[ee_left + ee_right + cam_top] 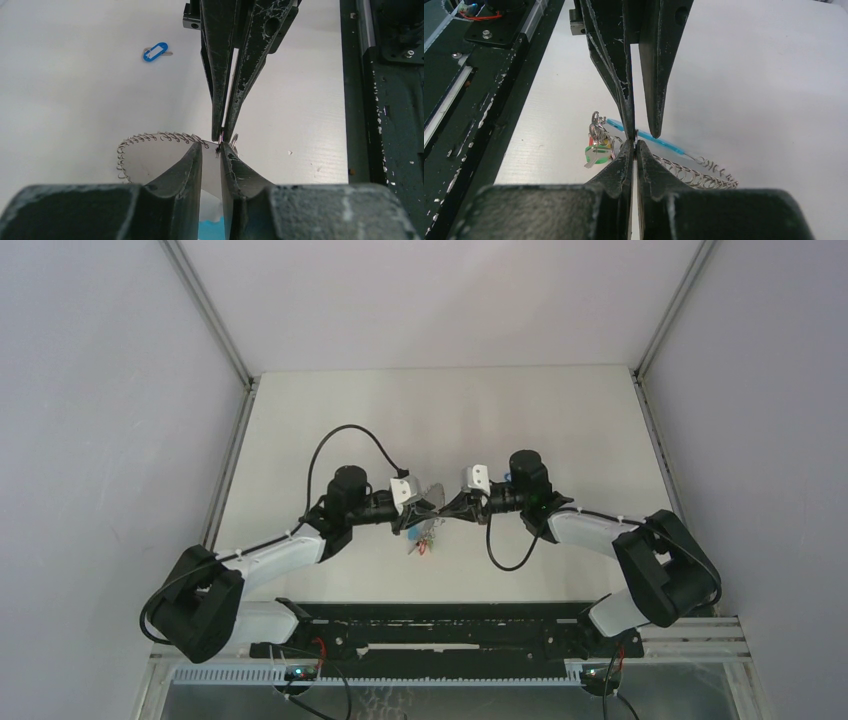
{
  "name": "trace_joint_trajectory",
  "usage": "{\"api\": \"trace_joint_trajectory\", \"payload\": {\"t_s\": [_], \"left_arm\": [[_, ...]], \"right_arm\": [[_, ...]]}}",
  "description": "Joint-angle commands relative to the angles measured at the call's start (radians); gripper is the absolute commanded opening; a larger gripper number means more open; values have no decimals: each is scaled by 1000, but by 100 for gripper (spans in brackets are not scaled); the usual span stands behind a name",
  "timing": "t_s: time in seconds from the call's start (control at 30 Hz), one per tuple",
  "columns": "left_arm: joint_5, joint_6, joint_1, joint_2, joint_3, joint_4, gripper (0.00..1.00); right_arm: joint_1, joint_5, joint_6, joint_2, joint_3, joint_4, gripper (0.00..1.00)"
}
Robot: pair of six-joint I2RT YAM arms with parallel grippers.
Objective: Put the keys on the keyring
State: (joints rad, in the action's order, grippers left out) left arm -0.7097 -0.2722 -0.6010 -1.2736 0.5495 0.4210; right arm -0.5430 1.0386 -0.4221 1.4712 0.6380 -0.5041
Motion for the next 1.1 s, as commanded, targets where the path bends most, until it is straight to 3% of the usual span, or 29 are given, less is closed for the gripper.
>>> {"api": "trace_joint_trajectory", "payload": {"t_s": [0.0, 1.07], "left_arm": [[-32, 14, 11, 5, -21, 62, 25], [-115, 64, 32, -50, -11, 114, 22]], "right_arm": [[10, 49, 40, -1, -14, -102, 0], [14, 63, 76, 3, -32, -162, 0]]}}
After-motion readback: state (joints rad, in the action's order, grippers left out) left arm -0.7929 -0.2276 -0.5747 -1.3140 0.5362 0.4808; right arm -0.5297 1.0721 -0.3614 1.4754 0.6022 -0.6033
